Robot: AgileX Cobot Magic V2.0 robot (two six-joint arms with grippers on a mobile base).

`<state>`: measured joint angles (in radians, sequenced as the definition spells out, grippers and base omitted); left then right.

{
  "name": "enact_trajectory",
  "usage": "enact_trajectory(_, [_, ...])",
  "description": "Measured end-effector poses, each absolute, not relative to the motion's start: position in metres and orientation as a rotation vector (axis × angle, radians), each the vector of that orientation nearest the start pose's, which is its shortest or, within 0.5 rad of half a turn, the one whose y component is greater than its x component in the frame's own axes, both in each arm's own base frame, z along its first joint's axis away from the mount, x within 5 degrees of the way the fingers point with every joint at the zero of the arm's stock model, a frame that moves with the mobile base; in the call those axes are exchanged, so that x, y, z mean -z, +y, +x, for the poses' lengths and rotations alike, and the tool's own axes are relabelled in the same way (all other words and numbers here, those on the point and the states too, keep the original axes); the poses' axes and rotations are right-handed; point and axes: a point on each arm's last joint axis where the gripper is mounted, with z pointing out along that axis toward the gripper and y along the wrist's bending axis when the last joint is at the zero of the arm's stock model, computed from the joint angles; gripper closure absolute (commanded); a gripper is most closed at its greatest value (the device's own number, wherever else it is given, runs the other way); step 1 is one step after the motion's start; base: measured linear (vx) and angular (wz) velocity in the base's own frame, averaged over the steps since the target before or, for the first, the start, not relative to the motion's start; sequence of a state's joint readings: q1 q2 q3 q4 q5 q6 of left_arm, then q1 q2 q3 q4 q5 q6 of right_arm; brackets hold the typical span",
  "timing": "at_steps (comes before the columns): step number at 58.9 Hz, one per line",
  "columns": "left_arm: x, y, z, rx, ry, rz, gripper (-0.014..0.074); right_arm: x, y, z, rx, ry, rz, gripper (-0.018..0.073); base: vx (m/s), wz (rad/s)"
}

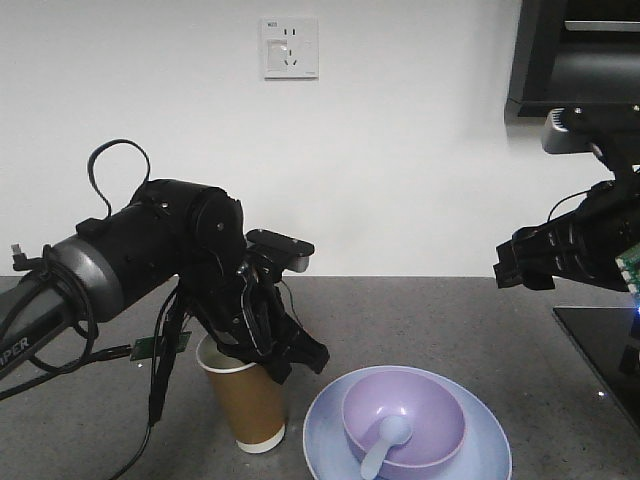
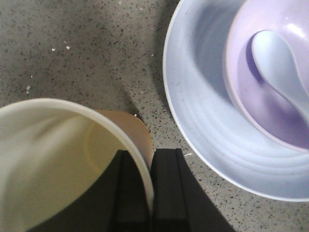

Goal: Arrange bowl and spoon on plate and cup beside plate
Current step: 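Carry the paper cup beside the plate and set it down with the left gripper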

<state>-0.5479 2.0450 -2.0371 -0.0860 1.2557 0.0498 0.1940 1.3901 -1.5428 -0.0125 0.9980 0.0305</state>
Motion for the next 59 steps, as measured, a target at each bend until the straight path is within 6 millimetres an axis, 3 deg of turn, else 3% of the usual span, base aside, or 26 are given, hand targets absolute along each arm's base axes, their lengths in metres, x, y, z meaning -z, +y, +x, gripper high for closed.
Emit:
enact_trajectory(16, [-0.3152,-0.2389,0.3773,0.254,2.649,0.801,0.0535,-0.4260,0.0553,0.2863,-0.097,2.323,-0.193,-0.0018,0.00,0.00])
enact_trajectory(39, [-0.3129,-0.2394,0.3781,0.252,2.654,0.802,0.0171,-0.4260,0.0553,0.2863,-0.097,2.323,-0.193,-0.0018,0.00,0.00])
enact_trajectory(59, [-0.3167,-0.2403,0.3797,0.256,2.638,0.799,0.0132,-0.4260,0.0553,0.2863,-0.097,2.323,-0.193,-0.0018,0.00,0.00])
